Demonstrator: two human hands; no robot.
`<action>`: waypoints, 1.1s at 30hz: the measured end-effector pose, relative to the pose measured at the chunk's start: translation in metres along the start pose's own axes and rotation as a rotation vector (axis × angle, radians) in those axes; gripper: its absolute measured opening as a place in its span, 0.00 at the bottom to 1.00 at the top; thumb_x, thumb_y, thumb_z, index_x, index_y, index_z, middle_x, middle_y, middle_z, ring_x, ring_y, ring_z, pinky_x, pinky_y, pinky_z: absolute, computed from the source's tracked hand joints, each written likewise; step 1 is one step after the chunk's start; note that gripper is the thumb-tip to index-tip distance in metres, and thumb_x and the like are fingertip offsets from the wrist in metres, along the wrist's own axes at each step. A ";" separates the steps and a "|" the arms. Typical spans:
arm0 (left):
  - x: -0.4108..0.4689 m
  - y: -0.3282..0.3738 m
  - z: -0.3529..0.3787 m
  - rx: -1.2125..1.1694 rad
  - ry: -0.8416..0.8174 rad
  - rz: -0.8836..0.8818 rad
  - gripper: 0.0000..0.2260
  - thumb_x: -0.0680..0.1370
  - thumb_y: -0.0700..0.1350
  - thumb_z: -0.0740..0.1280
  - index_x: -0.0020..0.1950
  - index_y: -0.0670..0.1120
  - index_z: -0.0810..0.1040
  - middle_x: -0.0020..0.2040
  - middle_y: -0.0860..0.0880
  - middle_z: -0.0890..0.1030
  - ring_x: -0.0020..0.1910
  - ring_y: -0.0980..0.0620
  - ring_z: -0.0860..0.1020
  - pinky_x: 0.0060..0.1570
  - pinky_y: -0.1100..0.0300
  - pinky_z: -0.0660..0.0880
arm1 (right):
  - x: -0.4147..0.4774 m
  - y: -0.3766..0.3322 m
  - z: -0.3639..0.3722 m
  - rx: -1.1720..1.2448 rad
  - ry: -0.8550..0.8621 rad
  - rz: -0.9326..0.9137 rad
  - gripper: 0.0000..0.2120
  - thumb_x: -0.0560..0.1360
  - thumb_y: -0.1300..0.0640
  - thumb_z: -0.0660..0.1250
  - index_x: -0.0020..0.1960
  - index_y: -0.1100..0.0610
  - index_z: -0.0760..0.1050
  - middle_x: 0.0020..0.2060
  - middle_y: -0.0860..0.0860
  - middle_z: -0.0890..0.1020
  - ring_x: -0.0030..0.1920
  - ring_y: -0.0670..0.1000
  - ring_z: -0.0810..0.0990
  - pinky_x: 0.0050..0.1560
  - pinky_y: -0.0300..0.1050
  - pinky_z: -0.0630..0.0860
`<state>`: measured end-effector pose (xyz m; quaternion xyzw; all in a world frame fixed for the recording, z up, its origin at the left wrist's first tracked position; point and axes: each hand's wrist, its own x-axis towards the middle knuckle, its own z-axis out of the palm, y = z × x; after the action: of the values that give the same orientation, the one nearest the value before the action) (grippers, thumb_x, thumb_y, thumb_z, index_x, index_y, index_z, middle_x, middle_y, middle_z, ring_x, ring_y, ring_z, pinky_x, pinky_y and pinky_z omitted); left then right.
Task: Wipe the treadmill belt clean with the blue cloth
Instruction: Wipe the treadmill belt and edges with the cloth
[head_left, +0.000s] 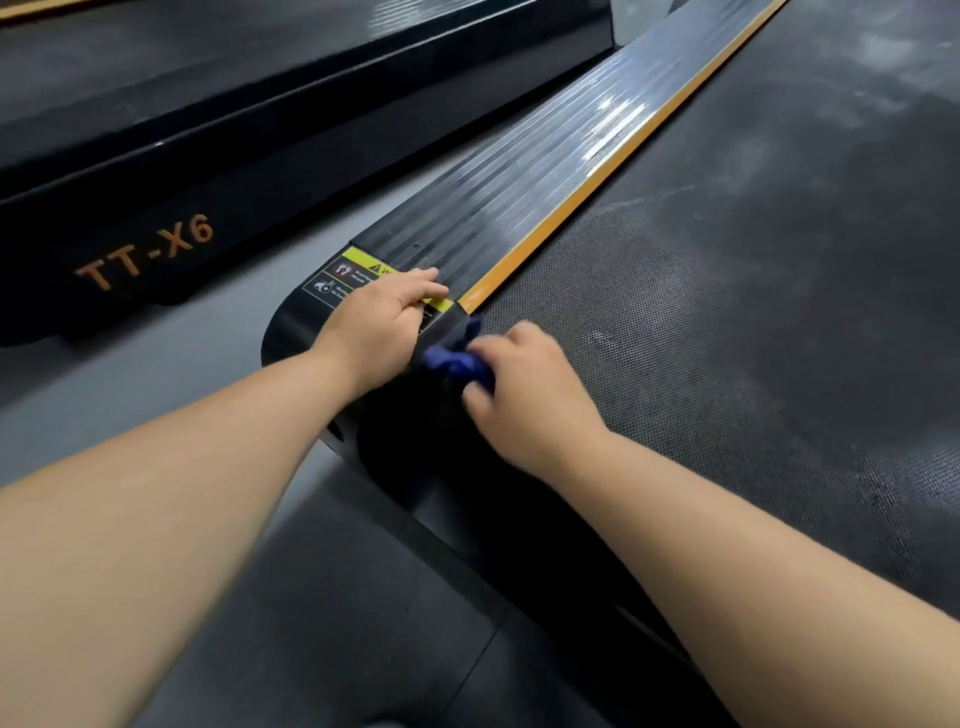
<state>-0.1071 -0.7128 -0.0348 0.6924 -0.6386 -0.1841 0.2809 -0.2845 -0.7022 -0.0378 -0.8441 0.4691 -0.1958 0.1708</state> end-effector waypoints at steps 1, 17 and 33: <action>-0.001 0.000 0.001 0.020 0.009 0.007 0.18 0.79 0.37 0.56 0.64 0.49 0.77 0.71 0.54 0.70 0.71 0.59 0.65 0.69 0.65 0.56 | 0.004 0.002 0.000 0.019 0.056 0.049 0.15 0.74 0.52 0.63 0.59 0.55 0.75 0.51 0.56 0.71 0.55 0.57 0.70 0.55 0.47 0.69; -0.010 0.004 -0.006 -0.124 0.077 -0.092 0.21 0.75 0.31 0.57 0.64 0.43 0.77 0.66 0.51 0.75 0.64 0.61 0.69 0.60 0.79 0.57 | -0.012 -0.018 0.002 -0.005 0.018 0.052 0.16 0.73 0.52 0.64 0.59 0.53 0.76 0.52 0.55 0.71 0.55 0.57 0.69 0.53 0.47 0.70; -0.026 0.019 0.007 0.048 0.079 -0.030 0.21 0.77 0.33 0.55 0.67 0.45 0.75 0.72 0.52 0.69 0.73 0.51 0.61 0.74 0.60 0.51 | -0.039 0.045 -0.029 -0.143 0.249 0.372 0.13 0.71 0.53 0.66 0.53 0.57 0.78 0.51 0.59 0.74 0.52 0.60 0.72 0.54 0.48 0.69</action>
<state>-0.1292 -0.6885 -0.0313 0.7151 -0.6209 -0.1454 0.2864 -0.3502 -0.6946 -0.0405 -0.7225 0.6466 -0.2298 0.0844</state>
